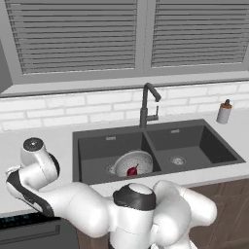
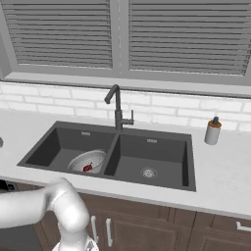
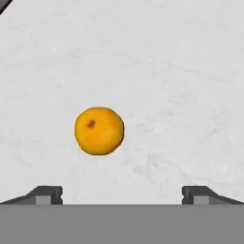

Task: Put the colander in the sink, put the tangerine, pear in the colander, and turn on the sink faucet and pour water over the colander.

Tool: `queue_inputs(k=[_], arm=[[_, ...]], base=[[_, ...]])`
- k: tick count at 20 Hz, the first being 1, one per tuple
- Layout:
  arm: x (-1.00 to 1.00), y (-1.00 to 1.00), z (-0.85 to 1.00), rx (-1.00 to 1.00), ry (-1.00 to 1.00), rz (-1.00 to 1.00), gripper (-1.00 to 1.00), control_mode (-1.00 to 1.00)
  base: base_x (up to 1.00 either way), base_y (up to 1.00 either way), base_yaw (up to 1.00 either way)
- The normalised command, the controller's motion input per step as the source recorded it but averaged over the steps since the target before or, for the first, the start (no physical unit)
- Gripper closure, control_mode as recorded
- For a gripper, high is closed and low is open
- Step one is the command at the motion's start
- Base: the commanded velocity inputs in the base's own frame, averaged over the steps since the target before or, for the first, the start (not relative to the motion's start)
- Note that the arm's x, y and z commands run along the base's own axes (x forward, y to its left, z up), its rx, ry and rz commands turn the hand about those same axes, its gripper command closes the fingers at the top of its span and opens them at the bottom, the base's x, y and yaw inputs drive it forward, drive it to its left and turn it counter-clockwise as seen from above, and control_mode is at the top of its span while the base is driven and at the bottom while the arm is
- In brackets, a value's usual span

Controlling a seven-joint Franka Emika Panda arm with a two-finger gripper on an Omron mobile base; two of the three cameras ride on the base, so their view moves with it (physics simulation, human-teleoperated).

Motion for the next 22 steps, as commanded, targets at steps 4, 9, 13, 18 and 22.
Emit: queue_inputs(k=[4,9,13,18,22], arm=[[0.11,0.5,-0.25,-0.03,0.0,0.0,-1.0,-1.0],[0.1,0.35,-0.21,-0.01,0.0,0.0,-1.0,-1.0],[0.19,0.0,-0.23,0.0,0.0,0.0,-1.0,-1.0],[0.25,0.0,-0.29,0.0,0.0,0.0,-1.0,-1.0],[0.23,0.06,-0.3,-0.01,0.0,0.0,-1.0,-1.0]], base=[[0.0,0.0,0.0],[0.0,0.0,0.0],[0.0,0.0,0.0],[0.0,0.0,0.0],[0.0,0.0,0.0]])
